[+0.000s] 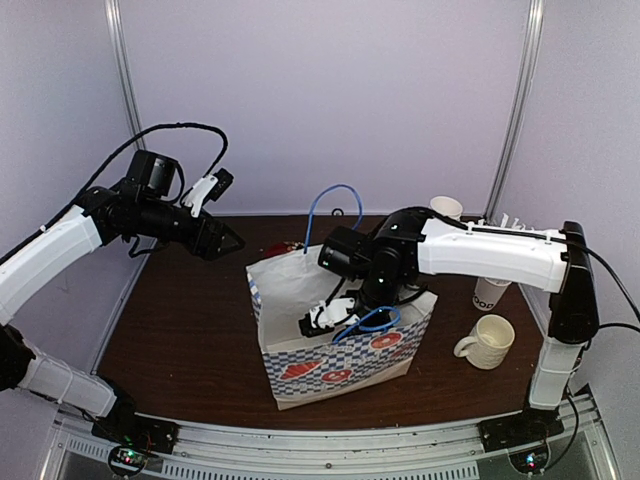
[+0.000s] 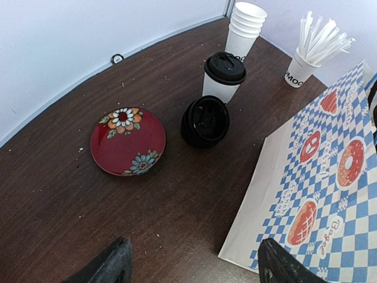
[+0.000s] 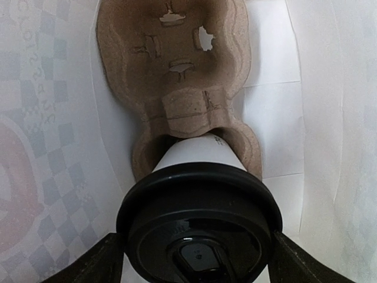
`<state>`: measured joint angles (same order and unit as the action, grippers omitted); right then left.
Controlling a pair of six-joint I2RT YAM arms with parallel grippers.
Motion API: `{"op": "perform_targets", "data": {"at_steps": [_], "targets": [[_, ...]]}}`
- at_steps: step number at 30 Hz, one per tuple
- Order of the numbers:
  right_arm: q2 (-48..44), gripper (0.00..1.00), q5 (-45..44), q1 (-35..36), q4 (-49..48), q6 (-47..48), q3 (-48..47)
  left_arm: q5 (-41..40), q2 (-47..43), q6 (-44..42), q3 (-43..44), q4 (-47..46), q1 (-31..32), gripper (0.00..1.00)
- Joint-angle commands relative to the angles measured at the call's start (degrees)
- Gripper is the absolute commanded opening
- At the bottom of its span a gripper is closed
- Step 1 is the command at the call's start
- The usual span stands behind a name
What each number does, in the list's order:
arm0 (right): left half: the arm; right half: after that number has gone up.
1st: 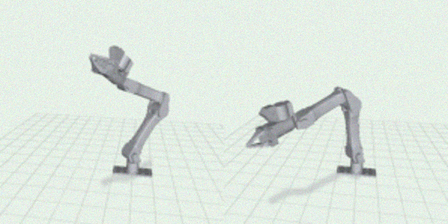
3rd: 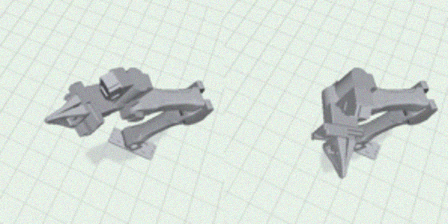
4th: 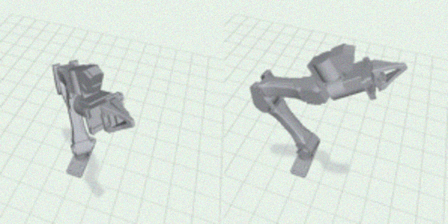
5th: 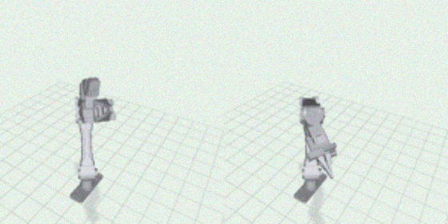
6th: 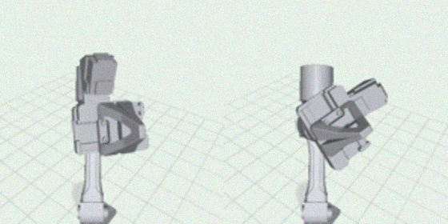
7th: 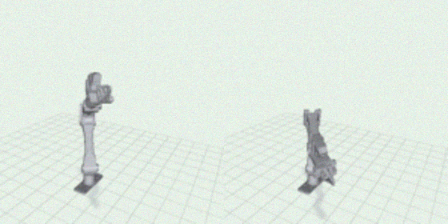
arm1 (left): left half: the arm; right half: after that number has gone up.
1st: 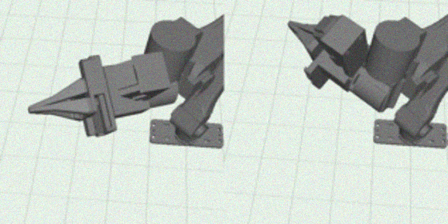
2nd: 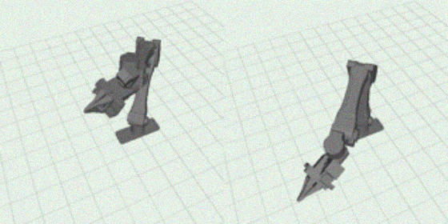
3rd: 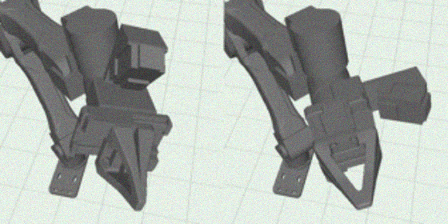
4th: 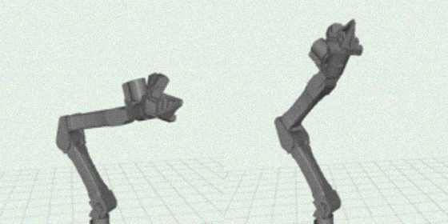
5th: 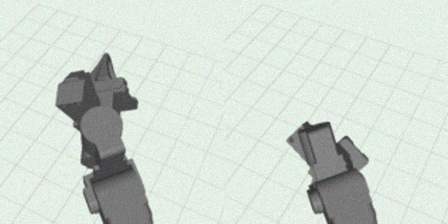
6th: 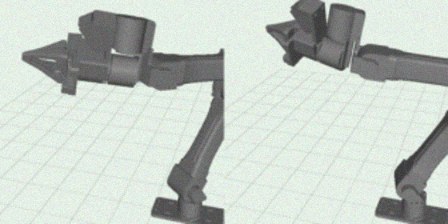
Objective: Pack the takeout coffee
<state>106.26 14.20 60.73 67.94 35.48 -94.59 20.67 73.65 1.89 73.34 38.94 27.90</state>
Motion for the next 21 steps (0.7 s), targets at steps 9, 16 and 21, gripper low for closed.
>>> {"op": "perform_targets", "data": {"at_steps": [9, 16, 21], "targets": [[-2.8, 0.99, -0.18, -0.39, 6.12, -1.65, -9.14, 10.27, -2.64, 3.99, 4.86, -3.57, -0.35, 0.76], [-4.92, 0.99, -0.48, -1.93, 7.18, -1.29, -13.71, 15.49, 2.88, 3.66, 12.37, -1.81, 2.68, 0.76], [-7.5, 0.99, 3.33, -4.78, 7.12, -0.59, -15.17, 12.55, 10.44, -0.57, 20.87, 4.73, 9.78, 0.76]]}}
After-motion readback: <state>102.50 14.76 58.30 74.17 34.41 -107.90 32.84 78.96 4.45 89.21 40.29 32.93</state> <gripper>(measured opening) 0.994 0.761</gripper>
